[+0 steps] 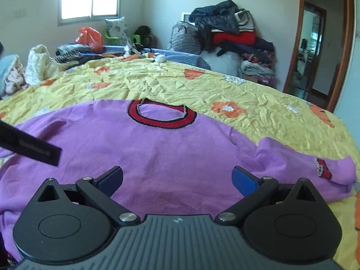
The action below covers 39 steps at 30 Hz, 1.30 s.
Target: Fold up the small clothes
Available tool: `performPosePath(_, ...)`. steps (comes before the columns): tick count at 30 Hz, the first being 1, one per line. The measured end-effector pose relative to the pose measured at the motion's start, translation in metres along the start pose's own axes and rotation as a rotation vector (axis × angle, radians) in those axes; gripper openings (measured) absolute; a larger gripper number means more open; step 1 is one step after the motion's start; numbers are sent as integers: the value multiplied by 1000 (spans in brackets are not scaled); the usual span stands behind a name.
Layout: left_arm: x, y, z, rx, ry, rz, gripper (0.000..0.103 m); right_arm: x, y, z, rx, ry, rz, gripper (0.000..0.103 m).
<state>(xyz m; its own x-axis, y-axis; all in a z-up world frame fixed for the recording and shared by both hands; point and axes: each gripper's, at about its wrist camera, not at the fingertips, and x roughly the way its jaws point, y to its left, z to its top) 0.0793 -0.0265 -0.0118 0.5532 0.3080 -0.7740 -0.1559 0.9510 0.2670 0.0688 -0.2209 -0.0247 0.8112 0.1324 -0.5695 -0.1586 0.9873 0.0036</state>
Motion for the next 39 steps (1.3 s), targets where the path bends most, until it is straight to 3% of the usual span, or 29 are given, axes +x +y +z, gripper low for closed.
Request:
performPosePath(10,19,-18,1,-15,38,14,103,24,-31,4,57,15,99,103)
performPosePath(15,16,-29,-1,-9,8,-26,103,26,-38,-5,85,80,71,103)
performPosePath(21,22,-50,-5,8,18,-113,103,14,-51,-12,47,87,-4,103)
performPosePath(28,18,-64,5,61,-44,-242,103,22,-132,-11,-58,31,-362,103)
performPosePath(33,19,-81,6,159,-130,-348,103,56,-204,-10,-17,106,-399,102)
performPosePath(36,27,-87,6,157,-82,-421,103,71,-224,-12,-13,149,-389,98)
performPosePath(39,39,-91,5,142,-25,-463,103,87,-241,-17,31,207,-368,79)
